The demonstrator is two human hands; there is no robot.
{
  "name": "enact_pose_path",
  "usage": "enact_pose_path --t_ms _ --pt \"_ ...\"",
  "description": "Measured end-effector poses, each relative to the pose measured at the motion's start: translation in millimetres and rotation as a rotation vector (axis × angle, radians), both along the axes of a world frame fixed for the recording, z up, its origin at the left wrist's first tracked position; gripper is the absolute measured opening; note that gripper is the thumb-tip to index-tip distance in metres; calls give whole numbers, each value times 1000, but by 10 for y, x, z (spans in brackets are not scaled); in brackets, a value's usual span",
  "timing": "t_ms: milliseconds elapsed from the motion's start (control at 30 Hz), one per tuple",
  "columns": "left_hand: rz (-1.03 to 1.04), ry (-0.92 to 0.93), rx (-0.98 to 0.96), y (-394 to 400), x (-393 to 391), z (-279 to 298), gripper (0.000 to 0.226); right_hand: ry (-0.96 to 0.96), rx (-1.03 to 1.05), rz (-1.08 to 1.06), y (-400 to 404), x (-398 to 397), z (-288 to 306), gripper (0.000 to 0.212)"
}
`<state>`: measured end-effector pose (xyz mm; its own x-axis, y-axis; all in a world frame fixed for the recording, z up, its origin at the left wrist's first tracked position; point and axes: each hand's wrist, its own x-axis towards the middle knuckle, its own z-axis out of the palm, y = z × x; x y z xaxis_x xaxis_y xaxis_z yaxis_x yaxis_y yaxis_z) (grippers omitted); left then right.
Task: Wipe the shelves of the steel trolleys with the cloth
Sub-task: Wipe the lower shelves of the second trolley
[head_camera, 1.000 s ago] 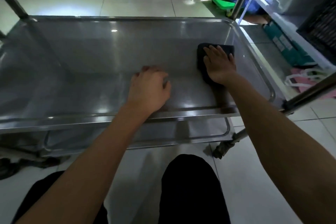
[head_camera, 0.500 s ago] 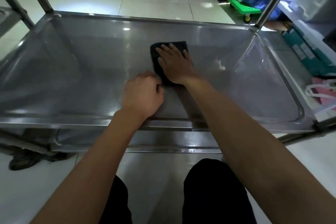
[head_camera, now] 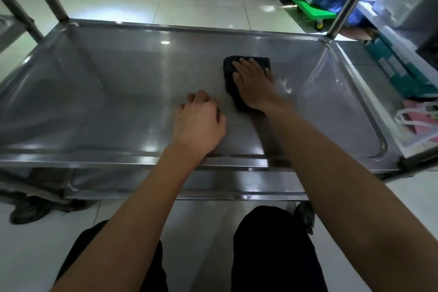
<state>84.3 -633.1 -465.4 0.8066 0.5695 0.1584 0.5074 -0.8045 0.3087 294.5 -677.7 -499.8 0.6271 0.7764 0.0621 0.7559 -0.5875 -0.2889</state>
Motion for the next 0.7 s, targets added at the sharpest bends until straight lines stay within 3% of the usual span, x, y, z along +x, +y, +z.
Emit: enact_pose_path --t_ms 200,367,533,700 --pt "-165 -29 9 -609 574 50 33 14 6 -171 -773 551 65 51" --pt "-202 96 21 -1110 984 41 31 -3 -31 -312 -1413 986 131 51" --pt "-189 108 119 -1193 1034 -91 34 -32 -33 -324 -1639 1166 186 50" --pt "-187 85 62 -1152 1112 -61 37 16 -60 -303 -1796 1065 221 52"
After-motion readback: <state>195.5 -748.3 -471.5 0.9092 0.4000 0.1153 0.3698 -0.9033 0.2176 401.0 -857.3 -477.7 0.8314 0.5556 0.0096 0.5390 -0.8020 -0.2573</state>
